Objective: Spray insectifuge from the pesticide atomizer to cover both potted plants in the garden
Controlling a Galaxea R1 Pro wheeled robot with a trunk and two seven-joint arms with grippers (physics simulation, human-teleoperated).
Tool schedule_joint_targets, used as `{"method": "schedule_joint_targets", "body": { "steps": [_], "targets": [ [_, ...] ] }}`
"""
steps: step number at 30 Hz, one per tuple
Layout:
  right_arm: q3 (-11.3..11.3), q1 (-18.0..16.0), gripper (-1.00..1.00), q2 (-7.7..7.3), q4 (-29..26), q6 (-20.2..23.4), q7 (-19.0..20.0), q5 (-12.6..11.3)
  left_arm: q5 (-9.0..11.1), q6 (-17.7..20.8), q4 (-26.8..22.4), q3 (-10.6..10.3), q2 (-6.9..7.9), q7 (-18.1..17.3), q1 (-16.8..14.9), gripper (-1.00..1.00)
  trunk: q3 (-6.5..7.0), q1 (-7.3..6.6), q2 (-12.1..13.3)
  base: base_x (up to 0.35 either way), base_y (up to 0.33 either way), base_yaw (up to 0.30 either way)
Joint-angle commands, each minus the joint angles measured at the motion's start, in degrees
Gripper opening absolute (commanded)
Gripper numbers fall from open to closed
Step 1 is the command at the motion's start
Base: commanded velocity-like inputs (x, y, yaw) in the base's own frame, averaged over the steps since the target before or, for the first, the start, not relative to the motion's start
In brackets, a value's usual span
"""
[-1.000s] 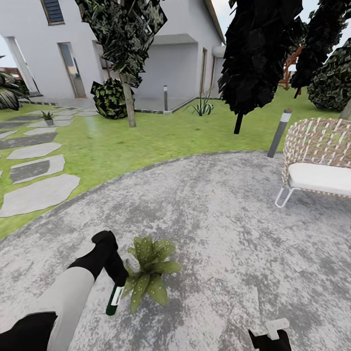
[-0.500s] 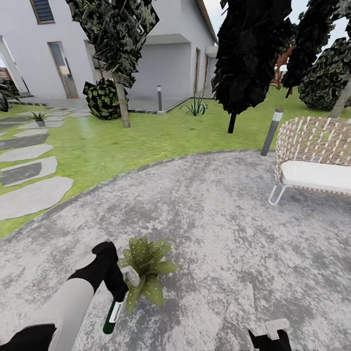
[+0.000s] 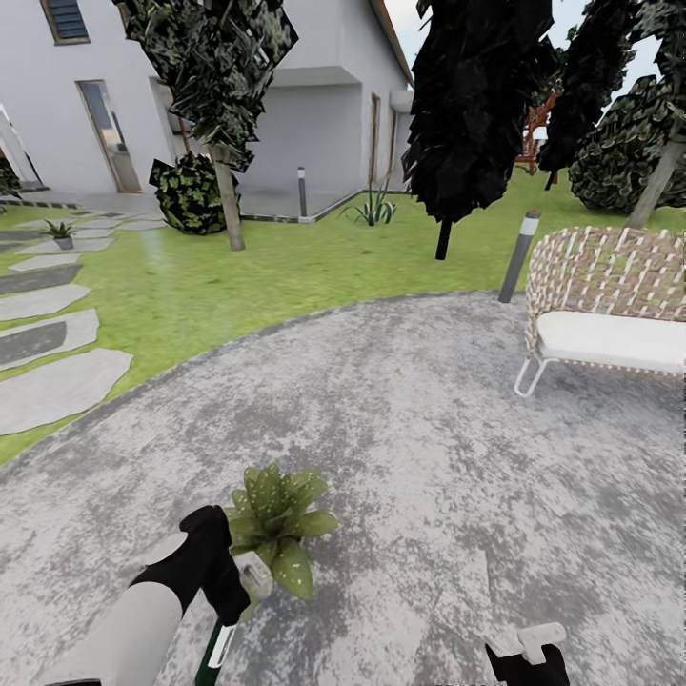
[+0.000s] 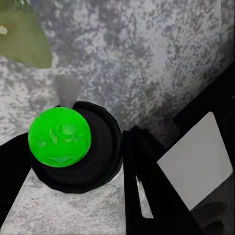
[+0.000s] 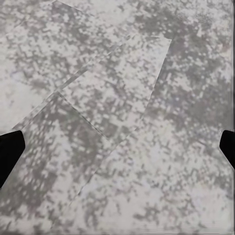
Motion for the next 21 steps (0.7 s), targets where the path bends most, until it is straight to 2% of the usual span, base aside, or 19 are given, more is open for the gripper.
{"method": "schedule_joint_targets", "body": {
  "steps": [1, 3, 6, 7, 14, 21],
  "targets": [
    [-0.50, -0.04, 1.00, 0.00, 0.04, -0.18, 0.36, 0.29, -0.56, 0.46, -0.12, 0.41, -0.55, -0.39, -0.01, -1.00, -0.05, -0.01, -0.02, 0.000, 0.000, -0.083],
    [-0.50, -0.04, 1.00, 0.00, 0.04, -0.18, 0.36, 0.26, -0.56, 0.47, -0.20, 0.47, -1.23, -0.28, 0.00, -1.00, -0.05, -0.01, -0.02, 0.000, 0.000, -0.024],
    [-0.50, -0.04, 1.00, 0.00, 0.04, -0.18, 0.36, 0.30, -0.53, 0.14, 0.45, 0.51, -0.59, 0.07, 1.28, -1.00, -0.05, -0.01, -0.02, 0.000, 0.000, -0.001],
    [-0.50, -0.04, 1.00, 0.00, 0.05, -0.18, 0.38, 0.30, -0.48, 0.05, 0.21, 0.72, -0.52, 1.85, 2.15, -1.00, -0.03, -0.01, -0.02, 0.000, 0.000, -0.159],
    [-0.44, -0.04, 1.00, 0.06, 0.04, -0.18, 0.36, 0.30, 1.07, 0.08, -0.45, 0.63, -1.25, 2.39, 2.29, -1.00, 0.03, -0.01, -0.02, 0.000, -0.012, -0.093],
    [-0.42, -0.04, 1.00, 0.00, 0.04, -0.19, 0.37, 0.30, 1.09, 0.09, -0.46, 0.61, -1.29, 2.40, 2.20, -1.00, 0.00, -0.01, -0.02, 0.000, -0.244, 0.010]
  ]
}}
